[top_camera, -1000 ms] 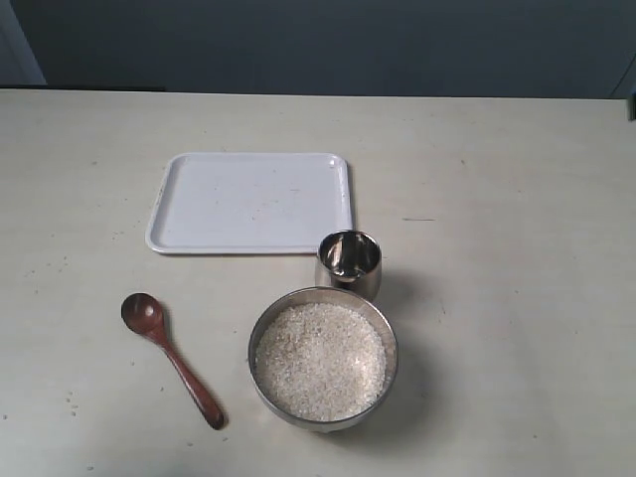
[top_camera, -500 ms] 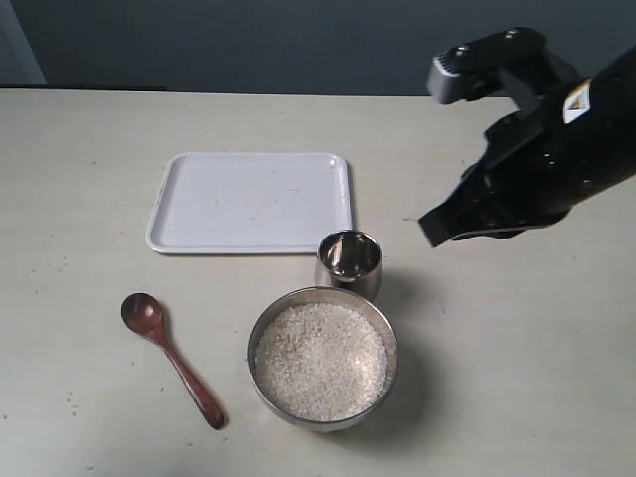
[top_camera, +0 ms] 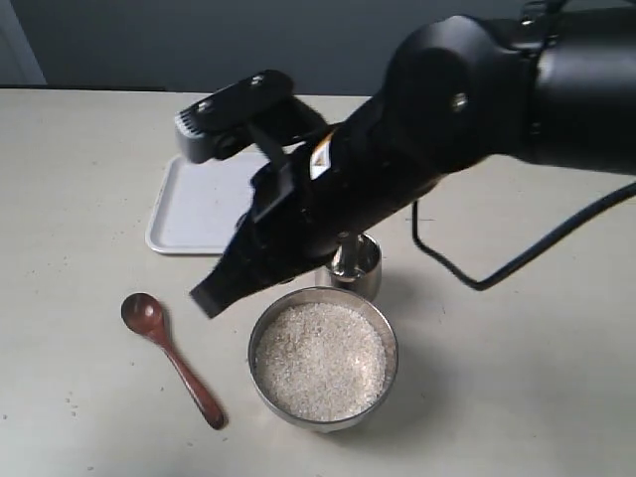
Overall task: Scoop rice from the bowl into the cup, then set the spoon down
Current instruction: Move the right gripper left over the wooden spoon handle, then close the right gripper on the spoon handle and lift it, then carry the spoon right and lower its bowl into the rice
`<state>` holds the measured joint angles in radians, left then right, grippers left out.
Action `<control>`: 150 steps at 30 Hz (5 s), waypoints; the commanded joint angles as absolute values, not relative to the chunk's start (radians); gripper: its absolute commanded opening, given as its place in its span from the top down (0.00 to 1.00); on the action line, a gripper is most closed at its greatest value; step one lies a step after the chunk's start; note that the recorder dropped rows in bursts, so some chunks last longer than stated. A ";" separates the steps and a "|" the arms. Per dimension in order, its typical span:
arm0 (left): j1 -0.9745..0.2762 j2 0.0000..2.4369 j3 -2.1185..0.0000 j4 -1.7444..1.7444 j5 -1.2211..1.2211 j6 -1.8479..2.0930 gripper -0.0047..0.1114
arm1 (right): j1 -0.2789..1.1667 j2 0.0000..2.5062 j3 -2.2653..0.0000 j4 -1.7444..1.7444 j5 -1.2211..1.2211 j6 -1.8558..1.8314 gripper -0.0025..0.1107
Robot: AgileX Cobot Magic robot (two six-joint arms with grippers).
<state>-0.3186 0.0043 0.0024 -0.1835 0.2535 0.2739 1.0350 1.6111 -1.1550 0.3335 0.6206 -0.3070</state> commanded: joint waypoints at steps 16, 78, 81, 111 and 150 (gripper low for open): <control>-0.321 0.000 0.000 -0.185 0.239 0.272 0.96 | 1.191 1.898 -1.284 0.452 0.716 -0.502 0.98; -0.321 0.000 0.000 -0.183 0.239 0.272 0.96 | 1.209 2.170 -1.426 0.192 0.703 -0.156 0.65; -0.321 0.000 0.000 -0.183 0.239 0.272 0.96 | 1.209 2.170 -1.426 0.190 0.703 -0.156 0.83; -0.321 0.000 0.000 -0.183 0.239 0.272 0.96 | 1.159 1.963 -1.750 -0.195 1.221 -0.181 0.99; -0.321 0.000 0.000 -0.182 0.239 0.272 0.96 | 1.116 1.477 -1.041 -0.266 1.221 -0.122 0.99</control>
<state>-0.3186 0.0043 0.0024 -0.1835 0.2535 0.2739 1.1212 1.4884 -1.0547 -0.2546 1.2245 -0.0958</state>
